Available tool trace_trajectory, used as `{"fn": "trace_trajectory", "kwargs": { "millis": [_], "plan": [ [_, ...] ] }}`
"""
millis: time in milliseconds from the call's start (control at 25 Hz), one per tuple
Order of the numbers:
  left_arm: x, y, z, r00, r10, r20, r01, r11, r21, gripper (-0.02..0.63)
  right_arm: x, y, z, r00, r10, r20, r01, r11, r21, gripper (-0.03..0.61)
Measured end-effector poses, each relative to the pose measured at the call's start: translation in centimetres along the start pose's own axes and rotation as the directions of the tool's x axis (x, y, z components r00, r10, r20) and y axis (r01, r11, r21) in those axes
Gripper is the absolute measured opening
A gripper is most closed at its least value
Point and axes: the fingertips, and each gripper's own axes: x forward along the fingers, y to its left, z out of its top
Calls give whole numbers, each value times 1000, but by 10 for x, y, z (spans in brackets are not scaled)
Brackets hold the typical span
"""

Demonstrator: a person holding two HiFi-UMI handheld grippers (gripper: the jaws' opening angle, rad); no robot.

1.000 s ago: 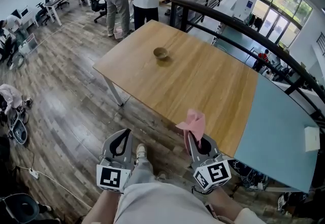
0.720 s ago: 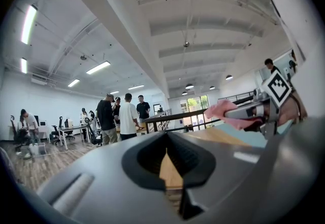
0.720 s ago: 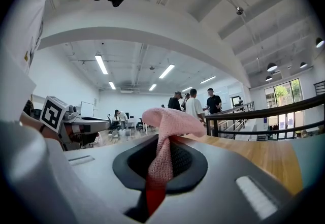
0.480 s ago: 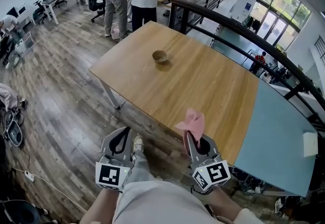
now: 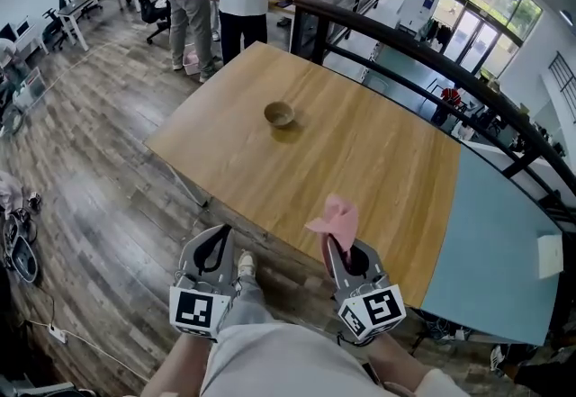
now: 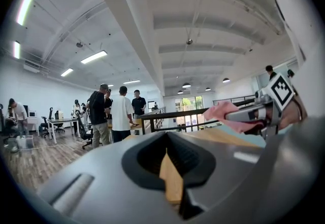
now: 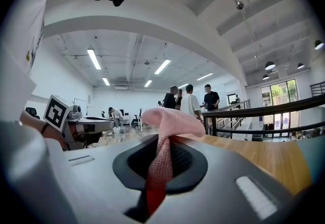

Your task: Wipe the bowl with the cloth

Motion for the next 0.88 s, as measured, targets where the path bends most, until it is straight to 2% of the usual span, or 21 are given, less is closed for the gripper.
{"fn": "trace_trajectory", "kwargs": {
  "millis": [480, 880],
  "plan": [
    [101, 95, 12, 997, -69, -19, 69, 997, -15, 2, 123, -31, 31, 996, -85, -5, 85, 996, 11, 15],
    [182, 172, 15, 987, -160, -2, 160, 987, -17, 2, 221, -47, 51, 984, -179, -12, 179, 984, 3, 15]
  ]
}}
